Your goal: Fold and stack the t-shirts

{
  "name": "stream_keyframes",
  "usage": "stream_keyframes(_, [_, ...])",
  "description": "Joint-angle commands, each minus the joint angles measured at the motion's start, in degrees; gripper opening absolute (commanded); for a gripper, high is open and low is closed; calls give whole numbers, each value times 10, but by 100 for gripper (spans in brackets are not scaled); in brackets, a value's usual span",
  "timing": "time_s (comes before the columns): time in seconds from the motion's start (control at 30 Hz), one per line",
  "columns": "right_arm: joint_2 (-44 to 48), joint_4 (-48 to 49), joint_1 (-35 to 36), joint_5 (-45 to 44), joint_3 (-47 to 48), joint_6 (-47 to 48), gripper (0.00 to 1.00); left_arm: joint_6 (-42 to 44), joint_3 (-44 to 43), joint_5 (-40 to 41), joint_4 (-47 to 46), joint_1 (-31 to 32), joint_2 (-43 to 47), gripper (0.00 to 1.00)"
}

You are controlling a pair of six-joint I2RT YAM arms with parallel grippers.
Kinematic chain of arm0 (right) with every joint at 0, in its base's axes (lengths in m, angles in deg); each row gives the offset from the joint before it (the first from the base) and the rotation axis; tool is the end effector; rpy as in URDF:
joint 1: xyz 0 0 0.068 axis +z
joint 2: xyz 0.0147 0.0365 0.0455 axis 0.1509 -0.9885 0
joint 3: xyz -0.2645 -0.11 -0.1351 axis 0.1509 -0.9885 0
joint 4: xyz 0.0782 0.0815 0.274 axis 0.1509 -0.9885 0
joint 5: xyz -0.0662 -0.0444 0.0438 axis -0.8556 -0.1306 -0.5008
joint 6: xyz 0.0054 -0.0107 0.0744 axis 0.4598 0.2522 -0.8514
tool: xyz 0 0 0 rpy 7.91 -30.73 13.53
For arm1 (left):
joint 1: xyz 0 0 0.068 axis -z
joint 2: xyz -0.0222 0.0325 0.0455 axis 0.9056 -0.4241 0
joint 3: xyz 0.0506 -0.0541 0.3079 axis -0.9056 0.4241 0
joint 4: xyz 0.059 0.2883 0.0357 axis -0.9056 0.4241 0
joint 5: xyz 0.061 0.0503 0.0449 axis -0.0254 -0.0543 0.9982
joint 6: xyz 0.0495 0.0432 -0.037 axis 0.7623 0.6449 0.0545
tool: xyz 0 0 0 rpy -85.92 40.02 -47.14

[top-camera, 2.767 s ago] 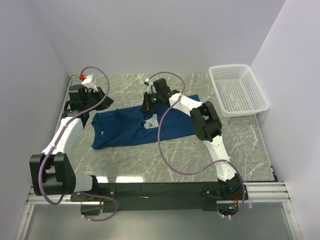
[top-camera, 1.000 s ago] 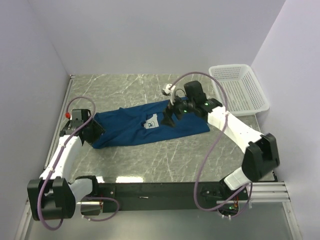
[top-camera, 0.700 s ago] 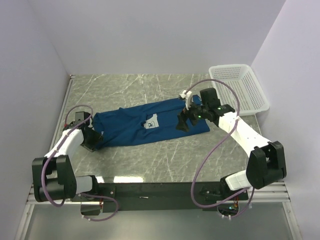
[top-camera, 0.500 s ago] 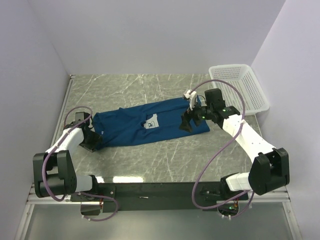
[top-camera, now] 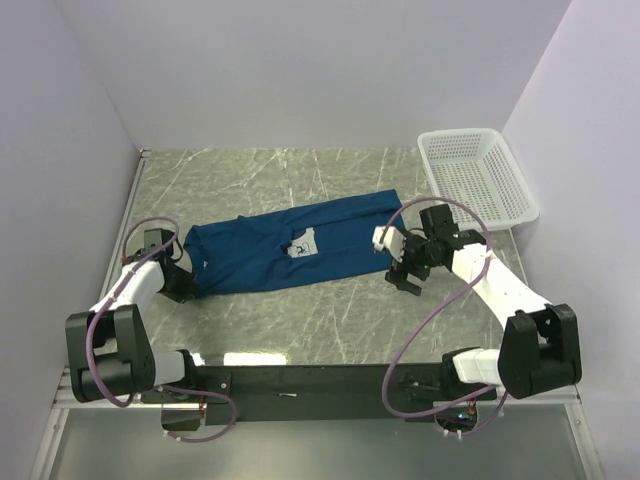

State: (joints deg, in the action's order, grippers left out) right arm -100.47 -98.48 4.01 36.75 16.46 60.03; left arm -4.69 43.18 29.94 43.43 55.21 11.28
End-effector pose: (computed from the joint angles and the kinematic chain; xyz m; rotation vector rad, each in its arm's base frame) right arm 0.2672 0.0891 0.2349 -1.5338 1.9966 0.3216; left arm 0.2328 0.0458 0.1587 -1.5447 2.3528 -0.0565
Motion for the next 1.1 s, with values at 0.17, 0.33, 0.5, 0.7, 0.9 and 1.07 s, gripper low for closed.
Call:
stream_keyframes(0.17, [-58,28,-3,-67,3,184,91,15,8,-28,-15,-23,28,1])
stream_keyframes(0.33, [-95,67,-3,-101,7,200,89,17,9,-35,-13,-33,41,1])
stream_keyframes(0.5, [-131,83,-3,-122,17,204,84,21,8,-42,-9,-44,45,1])
stream_keyframes(0.7, [-147,100,-4,-129,13,219,74,21,7,-41,-4,-53,57,1])
stream_keyframes(0.9, [-175,84,-4,-126,27,225,55,22,6,-48,4,-63,65,1])
stream_keyframes(1.07, [-177,109,-4,-141,13,220,44,28,2,-59,12,-79,70,1])
